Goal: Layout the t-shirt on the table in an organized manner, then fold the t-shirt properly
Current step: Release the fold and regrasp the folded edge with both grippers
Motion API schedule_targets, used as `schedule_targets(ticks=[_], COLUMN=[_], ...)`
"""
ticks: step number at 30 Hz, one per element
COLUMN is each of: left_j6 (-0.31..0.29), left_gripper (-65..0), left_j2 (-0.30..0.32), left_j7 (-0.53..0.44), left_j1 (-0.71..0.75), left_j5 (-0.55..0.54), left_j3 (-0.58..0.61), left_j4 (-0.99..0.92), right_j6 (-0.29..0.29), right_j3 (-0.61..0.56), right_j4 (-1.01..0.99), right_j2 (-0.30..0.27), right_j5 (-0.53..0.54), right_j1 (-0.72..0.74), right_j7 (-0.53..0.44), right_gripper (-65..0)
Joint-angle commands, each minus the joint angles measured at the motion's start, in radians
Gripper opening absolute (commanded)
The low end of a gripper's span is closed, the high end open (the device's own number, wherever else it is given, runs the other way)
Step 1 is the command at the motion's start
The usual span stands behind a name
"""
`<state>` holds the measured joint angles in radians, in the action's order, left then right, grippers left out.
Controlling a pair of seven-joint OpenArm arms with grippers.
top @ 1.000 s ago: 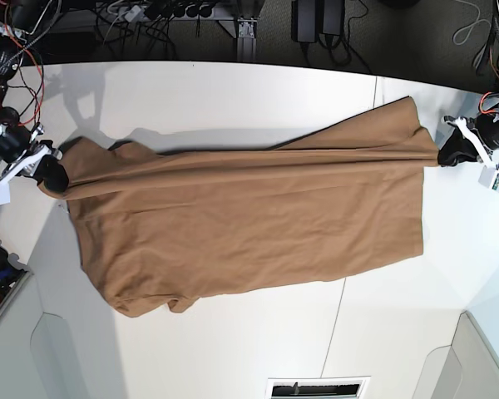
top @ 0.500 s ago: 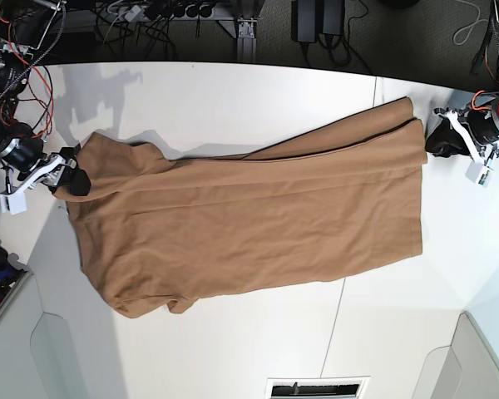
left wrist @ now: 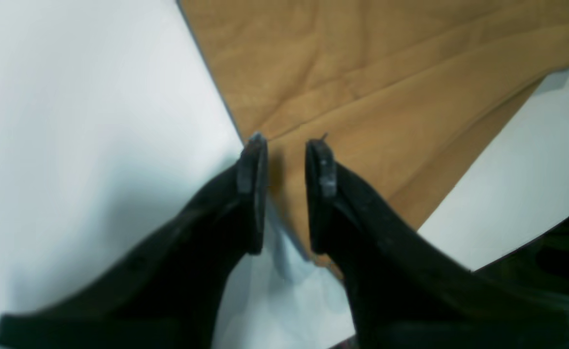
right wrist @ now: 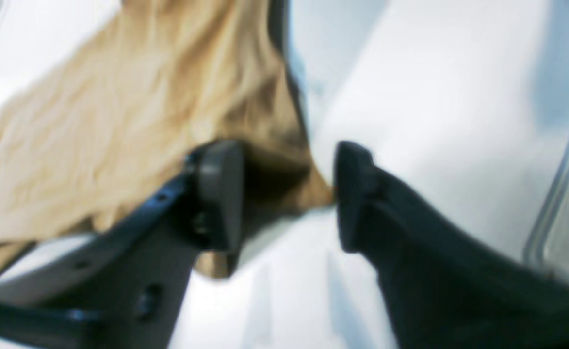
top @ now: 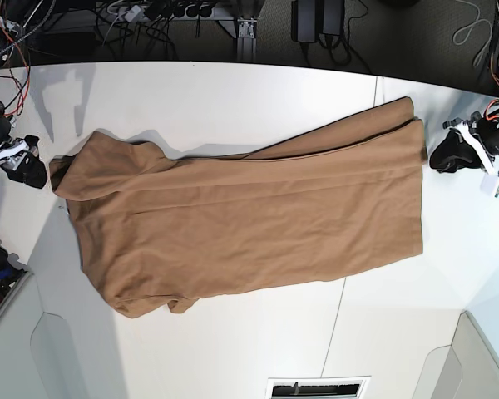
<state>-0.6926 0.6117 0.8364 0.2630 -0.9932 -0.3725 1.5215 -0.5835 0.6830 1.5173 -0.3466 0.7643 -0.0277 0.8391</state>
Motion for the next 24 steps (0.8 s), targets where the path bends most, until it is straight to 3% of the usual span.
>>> schedule_targets(ticks=[1,2,3,8,13,18,24], left_j6=[-0.006,-0.006,-0.006,-0.006,-0.006,-0.006,-0.006], left_gripper=[-48.5,-48.9,-50.8,-62.3,-63.5,-63.5,-63.5], left_j2=[0.012,0.000,-0.008,-0.053,-0.055,-0.076,-0.085], left_j7=[-0.023,-0.032,-0.048,-0.116,-0.149,-0.159,-0.160], left_j1=[-0.008,-0.008,-0.008,-0.008,-0.011,-0.011,0.015], left_j5=[-0.011,0.003,0.025,0.098,0.142,0.220,0.265], left_j3=[-0.007,-0.006,-0.006,0.005,0.111,0.219,0.253], left_j4=[0.016,0.016,0.016,0.016,0.016,0.015,0.016], right_j6=[-0.004,-0.004,-0.004,0.000,0.016,0.019,0.017], right_j3=[-0.013,-0.034,-0.058,-0.208,-0.339,-0.369,-0.368], right_j4=[0.014,0.012,0.011,-0.018,-0.161,-0.276,-0.248], right_j2=[-0.018,-0.018,-0.018,-0.016,-0.016,-0.016,-0.023], right_j5=[-0.009,-0.026,-0.042,-0.185,-0.293,-0.297,-0.207], right_j1=[0.016,0.021,0.026,0.065,0.140,0.168,0.134], right_j7=[-0.036,-0.052,-0.071,-0.159,-0.208,-0.203,-0.074], right_gripper=[-51.2,-62.0,-65.0,-65.0,-65.0,-65.0,-65.0])
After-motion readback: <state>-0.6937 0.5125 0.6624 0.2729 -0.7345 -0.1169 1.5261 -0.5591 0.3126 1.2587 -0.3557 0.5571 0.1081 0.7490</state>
